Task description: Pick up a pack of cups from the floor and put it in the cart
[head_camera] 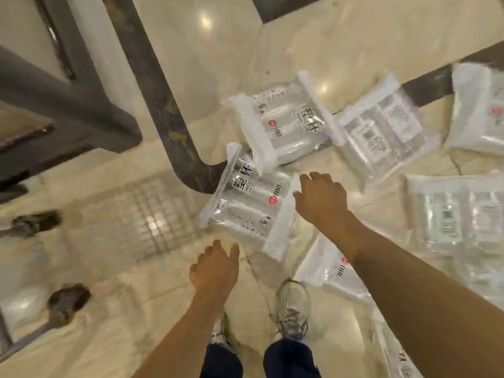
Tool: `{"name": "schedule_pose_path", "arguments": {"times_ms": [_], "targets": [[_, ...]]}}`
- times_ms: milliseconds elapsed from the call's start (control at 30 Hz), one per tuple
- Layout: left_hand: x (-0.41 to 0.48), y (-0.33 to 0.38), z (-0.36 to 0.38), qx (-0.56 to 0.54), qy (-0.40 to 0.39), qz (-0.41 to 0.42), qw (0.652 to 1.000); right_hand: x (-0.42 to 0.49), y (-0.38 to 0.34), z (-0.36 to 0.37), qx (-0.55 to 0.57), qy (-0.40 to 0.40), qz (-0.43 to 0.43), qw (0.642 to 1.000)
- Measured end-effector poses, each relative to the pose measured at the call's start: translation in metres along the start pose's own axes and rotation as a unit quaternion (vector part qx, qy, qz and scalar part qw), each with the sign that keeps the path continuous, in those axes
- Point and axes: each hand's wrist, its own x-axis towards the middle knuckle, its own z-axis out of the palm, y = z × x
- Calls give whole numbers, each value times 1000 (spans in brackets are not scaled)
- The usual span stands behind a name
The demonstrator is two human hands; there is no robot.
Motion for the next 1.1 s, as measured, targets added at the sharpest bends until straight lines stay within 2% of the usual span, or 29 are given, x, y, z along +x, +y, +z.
{"name": "schedule_pose_path", "arguments": {"times_ms": [100, 167, 233, 300, 367, 433, 533, 600, 700, 800, 933, 1100], "targets": [[54, 4, 63, -64, -48, -57, 995, 54, 1, 54, -5, 7, 8, 1000], [82, 11, 97, -179, -88, -98, 975, 84, 2, 80, 8, -1, 7, 1000], [108, 22, 126, -353, -118, -123, 920, 111, 7, 102, 26, -23, 5, 999], [128, 33, 146, -504, -95, -166, 842, 133, 12, 116, 71, -51, -11, 996], [136, 40, 157, -592, -82, -197, 777, 148, 14, 126, 130, -70, -23, 989], [133, 40, 157, -641, -56, -213, 735, 153, 14, 132, 156, -76, -20, 985], [126, 21, 150, -670, 8, -214, 711, 141, 8, 136, 175, -122, -1, 977], [112, -1, 129, -667, 42, -214, 712, 118, -3, 134, 235, -152, 18, 960], [82, -45, 84, -634, 90, -194, 743, 65, -33, 120, 341, -181, 41, 921], [40, -83, 26, -605, 130, -172, 767, 11, -67, 81, 407, -160, 26, 899], [-16, -107, -74, -584, 191, -132, 778, -34, -108, -19, 445, -98, -31, 889], [-93, -110, -202, -602, 259, -76, 752, -80, -138, -176, 440, -33, -83, 893]]}}
